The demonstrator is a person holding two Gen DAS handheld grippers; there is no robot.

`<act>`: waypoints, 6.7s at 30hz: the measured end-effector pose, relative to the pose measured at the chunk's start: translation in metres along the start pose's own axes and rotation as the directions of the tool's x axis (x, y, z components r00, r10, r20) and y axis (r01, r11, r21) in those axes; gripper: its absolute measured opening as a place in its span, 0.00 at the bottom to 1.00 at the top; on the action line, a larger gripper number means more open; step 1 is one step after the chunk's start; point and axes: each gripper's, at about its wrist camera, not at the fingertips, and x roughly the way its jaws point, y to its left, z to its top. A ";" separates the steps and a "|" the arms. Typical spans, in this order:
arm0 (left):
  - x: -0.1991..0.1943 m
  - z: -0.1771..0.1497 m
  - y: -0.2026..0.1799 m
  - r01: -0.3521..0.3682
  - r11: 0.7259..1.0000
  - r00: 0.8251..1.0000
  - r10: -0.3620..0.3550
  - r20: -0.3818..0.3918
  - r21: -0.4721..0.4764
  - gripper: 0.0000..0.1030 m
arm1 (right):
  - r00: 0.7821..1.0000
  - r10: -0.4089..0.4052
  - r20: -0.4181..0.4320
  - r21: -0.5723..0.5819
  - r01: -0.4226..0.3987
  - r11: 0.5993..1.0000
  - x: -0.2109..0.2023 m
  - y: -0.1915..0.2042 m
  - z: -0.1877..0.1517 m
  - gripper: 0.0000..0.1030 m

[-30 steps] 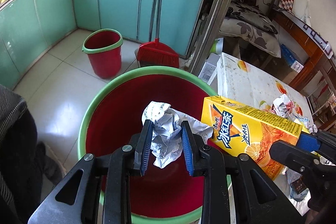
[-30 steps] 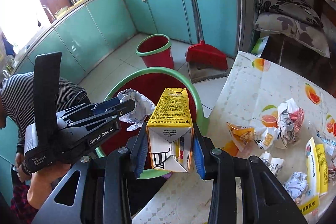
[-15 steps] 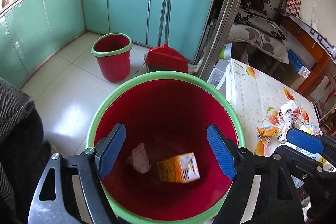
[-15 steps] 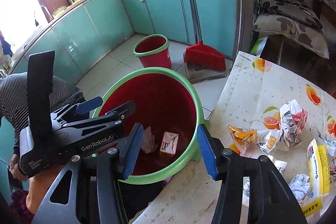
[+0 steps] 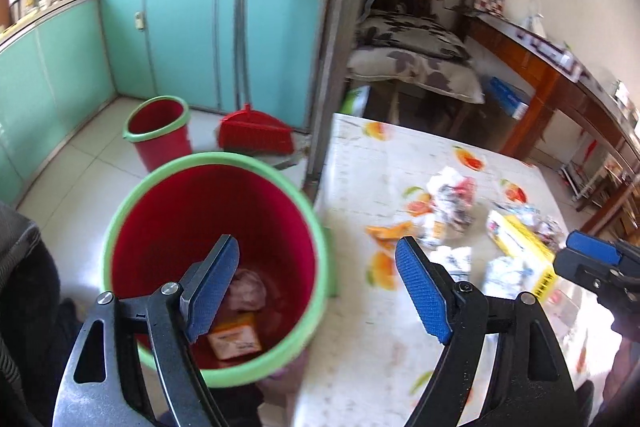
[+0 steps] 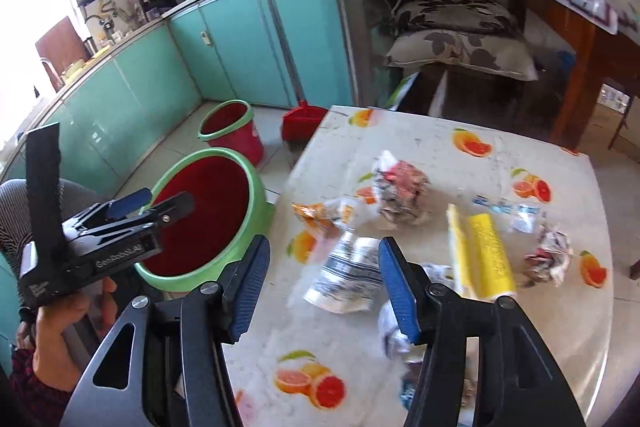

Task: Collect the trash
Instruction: 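Grasp the long yellow medicine box with the right gripper, then grasp the white printed paper cup with the left gripper, then carry the paper cup and yellow box over the red bucket, then open both grippers to drop the cup and box into the bucket, then grasp the clear plastic water bottle with the right gripper while left grasps a crumpled foil wad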

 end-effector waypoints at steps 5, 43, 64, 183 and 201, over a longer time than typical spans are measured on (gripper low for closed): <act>0.007 -0.011 -0.045 0.064 0.996 0.997 -0.061 -0.041 0.069 0.79 | 0.995 -0.085 -0.056 0.078 0.090 0.993 -0.006 -0.065 -0.018 0.56; 0.039 -0.037 -0.090 0.115 0.987 0.983 -0.098 -0.156 0.107 0.79 | 0.969 0.187 -0.162 0.398 -0.109 0.911 0.071 -0.132 -0.002 0.18; 0.086 -0.044 -0.107 0.203 0.977 0.941 -0.175 -0.290 0.067 0.37 | 0.994 0.038 0.107 0.332 -0.072 0.940 -0.061 -0.114 -0.023 0.18; 0.048 -0.054 -0.143 0.178 0.973 0.951 -0.131 -0.281 0.149 0.78 | 0.905 -0.036 -0.424 -0.102 -0.008 0.995 0.034 -0.162 -0.101 0.65; 0.076 -0.063 -0.160 0.197 0.964 0.930 -0.126 -0.344 0.178 0.19 | 0.994 0.059 -0.093 0.314 -0.027 0.949 -0.034 -0.184 -0.117 0.57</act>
